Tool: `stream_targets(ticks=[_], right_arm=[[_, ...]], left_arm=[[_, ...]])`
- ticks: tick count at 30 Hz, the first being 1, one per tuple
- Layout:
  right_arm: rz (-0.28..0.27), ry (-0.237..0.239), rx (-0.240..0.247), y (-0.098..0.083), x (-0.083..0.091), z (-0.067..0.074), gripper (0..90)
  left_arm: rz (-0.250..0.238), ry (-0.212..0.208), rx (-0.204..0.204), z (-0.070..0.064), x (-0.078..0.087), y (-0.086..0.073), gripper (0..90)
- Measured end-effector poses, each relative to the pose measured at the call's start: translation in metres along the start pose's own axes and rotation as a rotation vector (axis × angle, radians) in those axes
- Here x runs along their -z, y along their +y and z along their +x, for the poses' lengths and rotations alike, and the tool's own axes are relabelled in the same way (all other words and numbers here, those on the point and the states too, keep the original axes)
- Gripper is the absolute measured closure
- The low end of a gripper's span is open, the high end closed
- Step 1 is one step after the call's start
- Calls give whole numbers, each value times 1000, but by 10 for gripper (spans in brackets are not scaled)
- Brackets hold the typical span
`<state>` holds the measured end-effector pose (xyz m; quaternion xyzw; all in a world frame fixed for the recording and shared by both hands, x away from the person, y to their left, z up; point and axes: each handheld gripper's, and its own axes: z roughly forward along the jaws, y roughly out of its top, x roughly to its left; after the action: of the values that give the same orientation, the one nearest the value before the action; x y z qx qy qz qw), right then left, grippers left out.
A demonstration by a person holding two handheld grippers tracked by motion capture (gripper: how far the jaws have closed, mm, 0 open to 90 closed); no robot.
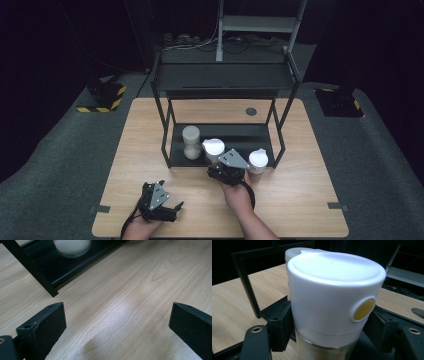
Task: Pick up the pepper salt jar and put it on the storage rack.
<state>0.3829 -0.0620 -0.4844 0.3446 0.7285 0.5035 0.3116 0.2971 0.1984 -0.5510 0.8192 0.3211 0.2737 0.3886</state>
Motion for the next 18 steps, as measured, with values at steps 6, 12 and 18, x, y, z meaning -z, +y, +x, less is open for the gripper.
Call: stream_targets(ticks=[6, 12, 18], right_arm=[[-1, -16, -7, 2, -8, -4, 301], [6, -30, -26, 4, -16, -7, 301], [9, -48, -20, 4, -24, -8, 301]], left_arm=[[0, -1, 0, 0, 0, 0, 13], [-1, -3, 2, 1, 0, 0, 13], [-3, -4, 3, 1, 0, 0, 13]])
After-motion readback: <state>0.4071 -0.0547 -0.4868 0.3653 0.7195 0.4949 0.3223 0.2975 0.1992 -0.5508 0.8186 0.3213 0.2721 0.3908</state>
